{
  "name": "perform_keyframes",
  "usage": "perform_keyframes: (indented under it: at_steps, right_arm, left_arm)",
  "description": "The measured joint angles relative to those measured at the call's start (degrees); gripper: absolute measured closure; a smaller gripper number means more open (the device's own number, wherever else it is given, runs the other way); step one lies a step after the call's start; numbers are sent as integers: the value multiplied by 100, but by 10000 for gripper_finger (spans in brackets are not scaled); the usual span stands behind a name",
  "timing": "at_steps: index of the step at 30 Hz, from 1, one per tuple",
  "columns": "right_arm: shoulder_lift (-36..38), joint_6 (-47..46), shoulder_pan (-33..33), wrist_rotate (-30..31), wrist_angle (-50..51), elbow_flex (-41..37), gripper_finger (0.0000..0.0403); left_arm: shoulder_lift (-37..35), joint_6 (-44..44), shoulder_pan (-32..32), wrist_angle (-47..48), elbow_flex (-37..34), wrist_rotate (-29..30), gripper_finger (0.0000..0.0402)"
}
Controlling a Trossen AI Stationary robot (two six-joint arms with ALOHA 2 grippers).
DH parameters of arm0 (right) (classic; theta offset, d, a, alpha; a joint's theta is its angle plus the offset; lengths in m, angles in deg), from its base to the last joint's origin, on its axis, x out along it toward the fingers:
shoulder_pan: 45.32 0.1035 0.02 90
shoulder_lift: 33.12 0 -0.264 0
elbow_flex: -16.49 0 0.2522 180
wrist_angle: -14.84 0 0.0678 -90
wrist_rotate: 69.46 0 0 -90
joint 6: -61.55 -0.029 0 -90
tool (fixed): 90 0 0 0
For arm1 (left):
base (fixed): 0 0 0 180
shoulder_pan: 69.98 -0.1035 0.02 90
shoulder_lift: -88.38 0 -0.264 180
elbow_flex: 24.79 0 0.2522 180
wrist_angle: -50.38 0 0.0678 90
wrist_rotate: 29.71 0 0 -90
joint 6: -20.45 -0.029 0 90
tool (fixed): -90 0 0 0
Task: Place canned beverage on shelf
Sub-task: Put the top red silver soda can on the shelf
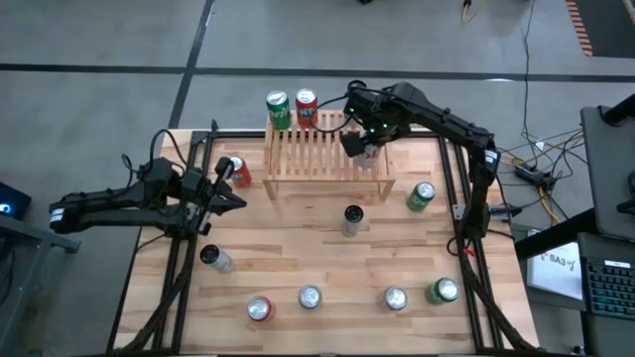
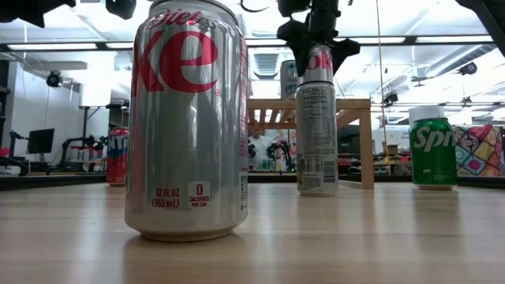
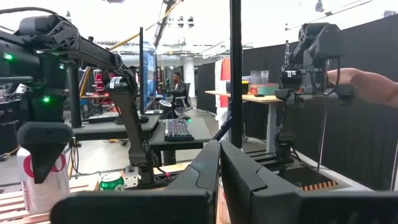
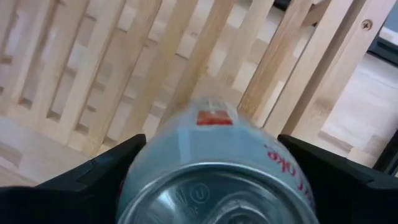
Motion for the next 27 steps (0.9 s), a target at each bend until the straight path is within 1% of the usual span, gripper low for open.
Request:
perform_keyframes:
  at_steps: [10, 20, 23, 27]
  right_arm:
    - [249, 71, -154, 25, -434, 2, 56]
    - [818, 260, -122, 142, -1246, 2, 69]
    - [1064, 459, 38, 480, -1439, 2, 76]
    - [1378, 666, 501, 1005, -1560, 8, 78]
  left_arm:
    - [0, -41, 0, 4, 2, 0, 401]
    - [0, -81, 0, 7, 1, 1, 401]
    - [4, -83, 0, 7, 2, 1, 401]
    - [5, -144, 0, 11, 2, 1, 401]
